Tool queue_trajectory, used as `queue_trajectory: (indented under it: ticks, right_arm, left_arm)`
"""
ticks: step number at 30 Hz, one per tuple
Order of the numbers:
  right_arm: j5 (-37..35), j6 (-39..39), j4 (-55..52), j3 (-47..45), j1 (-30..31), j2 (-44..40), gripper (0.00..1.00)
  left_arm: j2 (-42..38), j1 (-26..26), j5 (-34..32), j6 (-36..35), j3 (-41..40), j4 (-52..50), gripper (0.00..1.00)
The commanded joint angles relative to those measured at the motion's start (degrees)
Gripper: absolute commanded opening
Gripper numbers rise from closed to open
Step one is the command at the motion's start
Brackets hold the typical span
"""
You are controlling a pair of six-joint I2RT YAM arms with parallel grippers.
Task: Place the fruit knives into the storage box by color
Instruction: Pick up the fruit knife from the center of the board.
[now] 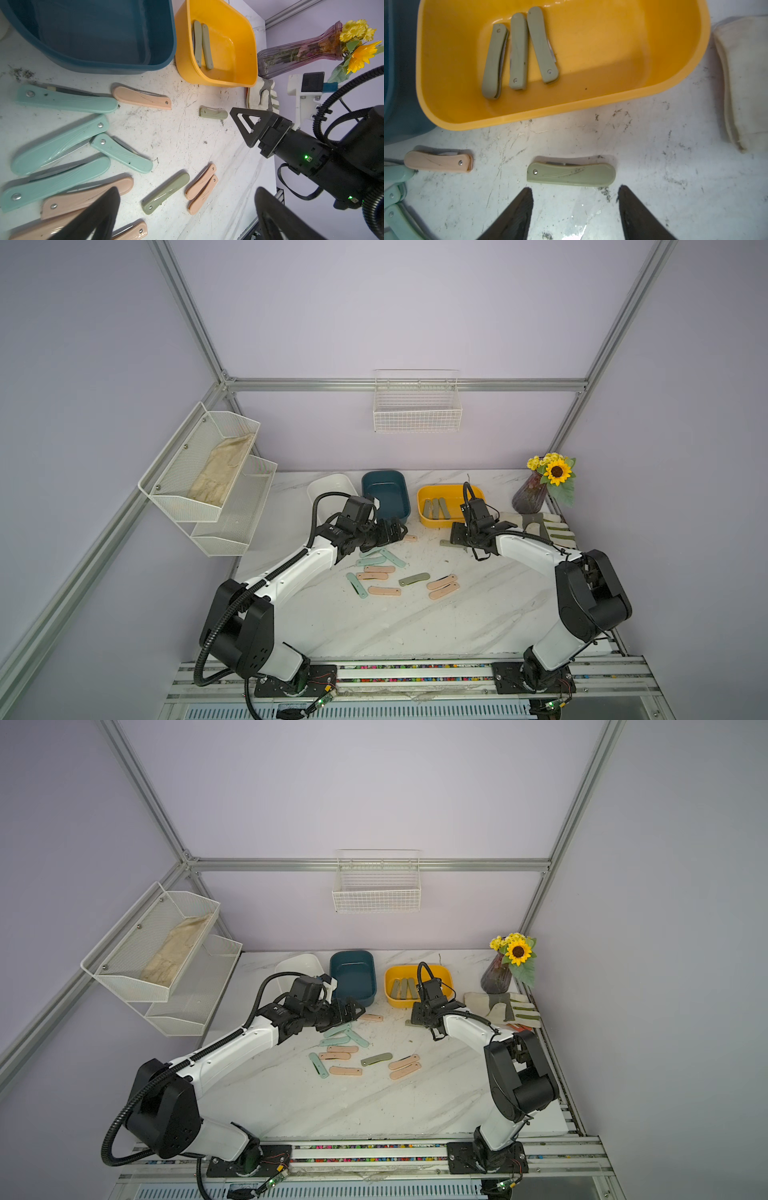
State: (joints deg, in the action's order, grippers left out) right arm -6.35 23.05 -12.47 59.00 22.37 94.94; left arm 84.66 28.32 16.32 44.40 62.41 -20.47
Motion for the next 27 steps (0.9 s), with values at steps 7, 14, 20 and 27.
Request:
queue_trajectory:
  ticks: [7, 14, 20, 27]
  right_arm:
    - [3.8, -2.0, 4.9, 2.8, -3.2, 6.3, 0.7]
    - [5.8, -2.4, 6.9, 3.2, -3.5, 9.7, 0.69]
    - [8.3, -2.6, 8.0, 1.3, -3.5, 9.7, 0.67]
    - [10.4, -2.3, 7.5, -2.5, -3.5, 7.5, 0.63]
  left_arm:
    - [-1.7, 0.3, 0.2, 0.4, 0.7, 1.4, 1.0]
    - [-2.3, 0.4, -0.1, 0.7, 0.3, 1.4, 1.0]
    - [-2.4, 0.5, -0.3, 0.8, 0.2, 1.4, 1.0]
    - [-2.3, 0.8, -0.3, 0.9, 0.5, 1.5, 1.0]
